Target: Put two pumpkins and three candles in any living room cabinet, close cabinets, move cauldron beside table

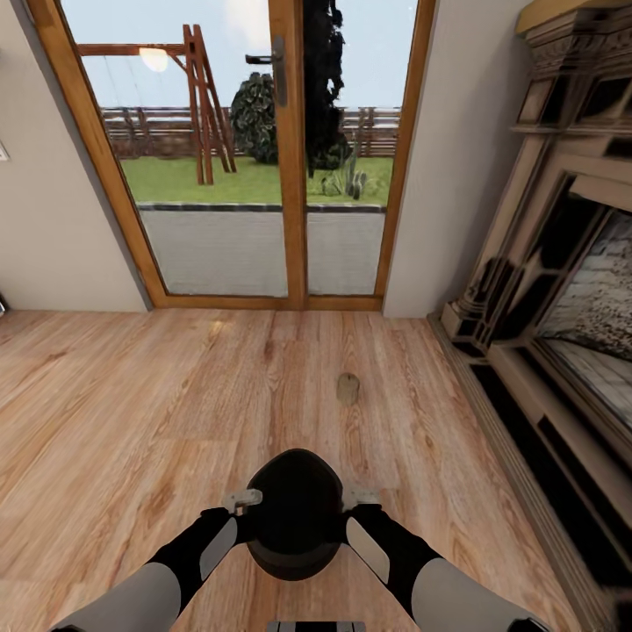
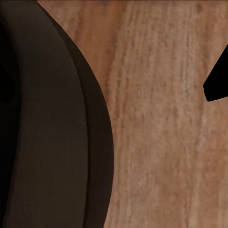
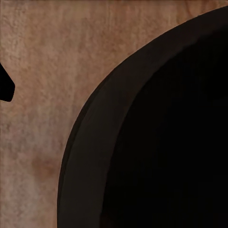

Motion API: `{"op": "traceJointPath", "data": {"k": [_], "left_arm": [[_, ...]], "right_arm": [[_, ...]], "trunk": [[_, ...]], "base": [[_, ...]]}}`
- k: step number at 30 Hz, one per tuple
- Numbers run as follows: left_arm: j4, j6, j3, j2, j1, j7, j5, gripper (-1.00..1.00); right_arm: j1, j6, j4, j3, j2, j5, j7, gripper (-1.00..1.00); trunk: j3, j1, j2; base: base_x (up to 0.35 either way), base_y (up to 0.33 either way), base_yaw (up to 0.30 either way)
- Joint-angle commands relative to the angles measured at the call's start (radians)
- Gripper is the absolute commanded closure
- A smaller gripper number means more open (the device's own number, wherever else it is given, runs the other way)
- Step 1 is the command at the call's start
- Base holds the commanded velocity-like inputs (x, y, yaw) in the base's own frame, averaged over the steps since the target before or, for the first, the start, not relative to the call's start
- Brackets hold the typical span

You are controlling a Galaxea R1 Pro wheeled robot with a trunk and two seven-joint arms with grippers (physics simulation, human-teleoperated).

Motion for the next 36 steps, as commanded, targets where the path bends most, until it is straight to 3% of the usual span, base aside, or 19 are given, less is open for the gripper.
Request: {"op": "traceJointPath", "data": {"k": [1, 36], "left_arm": [[-0.002, 0.003, -0.008, 0.001, 0.0, 0.009, 0.01, -1.0], [-0.002, 0.003, -0.009, -0.002, 0.0, 0.008, 0.007, -1.0]], "right_arm": [[-0.001, 0.002, -0.002, 0.008, -0.001, -0.01, -0.009, -1.0], [-0.001, -0.122, 0.093, 0.008, 0.0, -0.011, -0.007, -1.0]], "trunk": [[-0.001, 0.0, 0.0], [-0.001, 0.0, 0.0]], "base": [[0.0, 0.0, 0.0], [0.0, 0.0, 0.0]]}}
